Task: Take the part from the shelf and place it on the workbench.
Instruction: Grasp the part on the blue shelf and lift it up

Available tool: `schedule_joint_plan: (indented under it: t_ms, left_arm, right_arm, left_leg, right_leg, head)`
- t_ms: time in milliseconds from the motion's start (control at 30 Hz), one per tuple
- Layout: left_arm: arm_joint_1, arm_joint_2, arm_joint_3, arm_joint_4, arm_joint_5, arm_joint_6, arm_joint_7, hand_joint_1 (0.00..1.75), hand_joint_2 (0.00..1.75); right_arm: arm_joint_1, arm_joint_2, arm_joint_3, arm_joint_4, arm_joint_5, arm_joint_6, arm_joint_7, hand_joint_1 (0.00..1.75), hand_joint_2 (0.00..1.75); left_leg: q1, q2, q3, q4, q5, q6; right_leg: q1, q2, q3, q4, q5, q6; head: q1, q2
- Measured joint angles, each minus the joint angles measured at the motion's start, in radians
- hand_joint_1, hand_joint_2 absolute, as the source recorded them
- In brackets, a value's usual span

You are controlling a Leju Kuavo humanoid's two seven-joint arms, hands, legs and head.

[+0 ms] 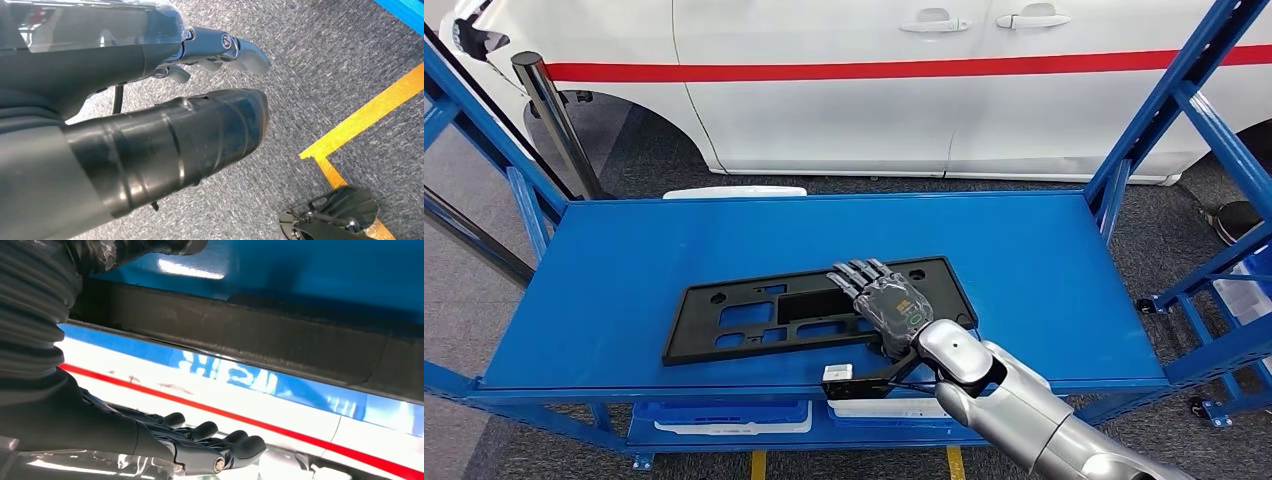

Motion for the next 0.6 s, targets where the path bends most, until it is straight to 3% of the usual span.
schedule_joint_plan:
  t_ms: [167, 200, 300, 367, 567, 600]
  left_arm:
    - [0.0, 0.0, 0.0, 0.0, -0.006, 0.0, 0.0, 0.0, 0.0]
    - [0.0, 0.0, 0.0, 0.0, -0.008, 0.0, 0.0, 0.0, 0.0]
    - [-0.001, 0.0, 0.0, 0.0, -0.013, 0.0, 0.0, 0.0, 0.0]
    - [-0.001, 0.0, 0.0, 0.0, -0.018, -0.003, 0.001, 0.0, 0.0]
    - [0.0, -0.001, 0.0, 0.0, -0.024, -0.014, 0.003, 0.0, 0.0]
    - [0.0, -0.001, 0.0, 0.0, -0.024, -0.014, 0.003, 0.0, 0.0]
  right_arm:
    - [0.0, 0.008, 0.006, 0.018, 0.047, -0.03, 0.015, 0.0, 1.75]
    - [0.0, 0.01, 0.007, 0.023, 0.052, -0.032, 0.016, 0.1, 1.75]
    - [0.0, 0.018, 0.011, 0.037, 0.068, -0.039, 0.019, 0.89, 1.75]
    - [0.001, 0.022, 0.017, 0.048, 0.099, -0.056, 0.034, 1.22, 1.75]
    - [0.004, 0.025, 0.031, 0.08, 0.171, -0.088, 0.067, 1.29, 1.75]
    - [0.005, 0.025, 0.032, 0.083, 0.173, -0.089, 0.068, 1.37, 1.75]
  left_leg:
    - [0.0, 0.0, 0.0, 0.0, 0.0, 0.0]
    - [0.0, 0.0, 0.001, 0.0, 0.0, 0.0]
    - [0.0, 0.0, 0.001, 0.0, 0.0, 0.0]
    - [0.0, 0.0, 0.001, 0.0, 0.0, 0.0]
    - [0.0, 0.0, 0.001, 0.0, 0.0, 0.0]
    - [0.0, 0.0, 0.001, 0.0, 0.0, 0.0]
  right_leg:
    - [0.0, 0.0, 0.0, 0.0, 0.0, 0.0]
    - [0.0, 0.0, 0.0, 0.0, 0.0, 0.0]
    - [0.0, 0.0, 0.001, 0.0, 0.0, 0.0]
    - [0.0, 0.0, 0.001, 0.0, 0.0, 0.0]
    - [0.0, 0.0, 0.001, 0.0, 0.0, 0.0]
    - [0.0, 0.0, 0.001, 0.0, 0.0, 0.0]
  head:
    - [0.0, 0.0]
    - [0.0, 0.0]
    - [0.0, 0.0]
    - [0.0, 0.0]
    - [0.0, 0.0]
    - [0.0, 0.0]
